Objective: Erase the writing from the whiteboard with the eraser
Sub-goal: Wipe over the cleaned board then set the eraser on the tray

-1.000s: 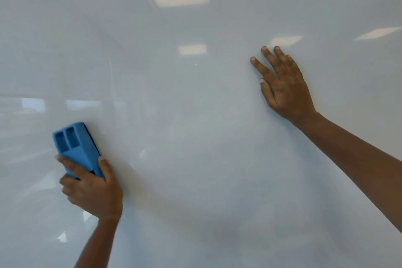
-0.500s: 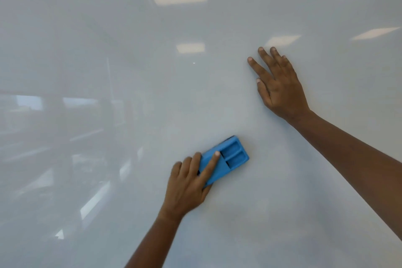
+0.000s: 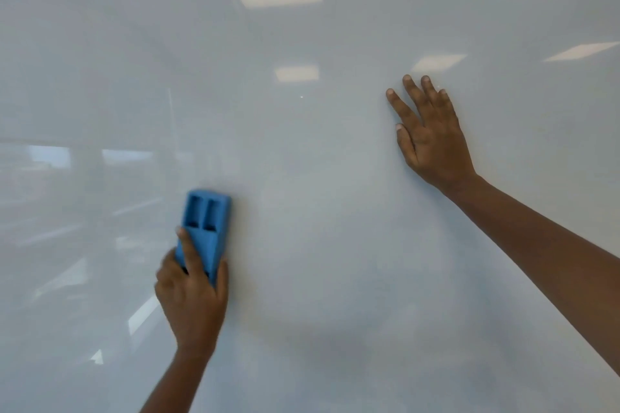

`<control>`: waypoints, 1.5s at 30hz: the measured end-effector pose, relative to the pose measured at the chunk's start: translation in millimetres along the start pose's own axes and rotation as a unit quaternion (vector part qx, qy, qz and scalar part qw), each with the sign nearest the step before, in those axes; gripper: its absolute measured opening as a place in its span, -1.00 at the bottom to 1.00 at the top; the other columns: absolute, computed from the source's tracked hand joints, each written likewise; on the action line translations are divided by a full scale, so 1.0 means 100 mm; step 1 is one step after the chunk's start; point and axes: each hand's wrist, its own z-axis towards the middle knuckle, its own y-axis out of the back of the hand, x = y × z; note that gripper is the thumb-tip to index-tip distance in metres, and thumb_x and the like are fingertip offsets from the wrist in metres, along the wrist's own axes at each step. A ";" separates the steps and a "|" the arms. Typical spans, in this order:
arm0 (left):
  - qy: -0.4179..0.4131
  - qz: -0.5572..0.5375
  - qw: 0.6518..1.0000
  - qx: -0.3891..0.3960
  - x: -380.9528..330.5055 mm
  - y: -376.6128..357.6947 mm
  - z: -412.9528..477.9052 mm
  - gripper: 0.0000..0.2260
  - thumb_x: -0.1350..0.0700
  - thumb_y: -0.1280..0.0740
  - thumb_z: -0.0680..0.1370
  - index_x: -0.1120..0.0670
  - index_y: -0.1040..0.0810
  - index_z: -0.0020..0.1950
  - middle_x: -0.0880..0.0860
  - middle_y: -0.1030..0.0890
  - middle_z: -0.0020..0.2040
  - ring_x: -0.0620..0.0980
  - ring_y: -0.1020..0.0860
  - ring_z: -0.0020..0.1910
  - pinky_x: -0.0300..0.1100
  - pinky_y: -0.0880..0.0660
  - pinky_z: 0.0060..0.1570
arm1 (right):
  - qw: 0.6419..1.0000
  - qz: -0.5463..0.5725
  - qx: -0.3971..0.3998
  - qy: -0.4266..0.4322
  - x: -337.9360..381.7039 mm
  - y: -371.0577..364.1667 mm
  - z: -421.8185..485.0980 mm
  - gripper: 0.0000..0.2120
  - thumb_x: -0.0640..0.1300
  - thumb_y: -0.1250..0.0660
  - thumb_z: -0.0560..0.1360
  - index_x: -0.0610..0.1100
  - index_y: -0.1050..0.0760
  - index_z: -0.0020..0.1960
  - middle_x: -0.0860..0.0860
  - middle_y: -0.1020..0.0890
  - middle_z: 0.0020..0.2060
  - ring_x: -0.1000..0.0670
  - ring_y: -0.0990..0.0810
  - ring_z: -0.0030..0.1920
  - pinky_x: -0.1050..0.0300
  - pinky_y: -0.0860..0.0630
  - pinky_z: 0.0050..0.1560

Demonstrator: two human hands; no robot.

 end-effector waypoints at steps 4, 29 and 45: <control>-0.151 -0.011 0.985 0.080 0.07 -0.01 -0.68 -0.50 -0.10 0.04 0.61 0.27 -0.20 0.34 0.41 -0.50 -0.05 0.35 -0.53 -0.29 0.05 -0.51 -0.37 | 0.999 0.020 0.011 -0.040 0.19 -0.01 -0.04 -0.55 -0.18 -0.16 0.56 -0.23 -0.23 0.43 -0.26 -0.26 0.42 -0.27 -0.17 0.43 -0.22 -0.07 0.41; -0.304 -0.271 0.873 0.268 -0.64 0.10 -0.74 -0.49 -0.22 -0.06 0.54 0.17 -0.37 0.22 0.19 -0.57 0.11 -0.01 -0.39 0.14 -0.21 -0.27 0.15 | 0.931 0.180 0.282 0.146 1.08 0.43 -2.25 -0.25 0.09 -0.49 0.31 -0.12 -0.26 0.37 -0.06 -0.61 0.00 0.05 -0.54 -0.06 0.24 -0.53 -0.10; -0.166 -0.195 0.932 0.256 -0.61 0.03 -1.64 -0.72 0.11 -0.13 0.51 0.21 -0.54 0.05 0.19 -0.60 -0.01 0.05 -0.45 0.00 -0.18 -0.31 -0.01 | 0.858 0.193 0.472 0.061 1.30 0.40 -4.11 -0.42 0.22 -0.58 0.03 0.03 -0.63 -0.01 0.15 -0.66 -0.11 0.16 -0.63 -0.13 0.36 -0.55 -0.13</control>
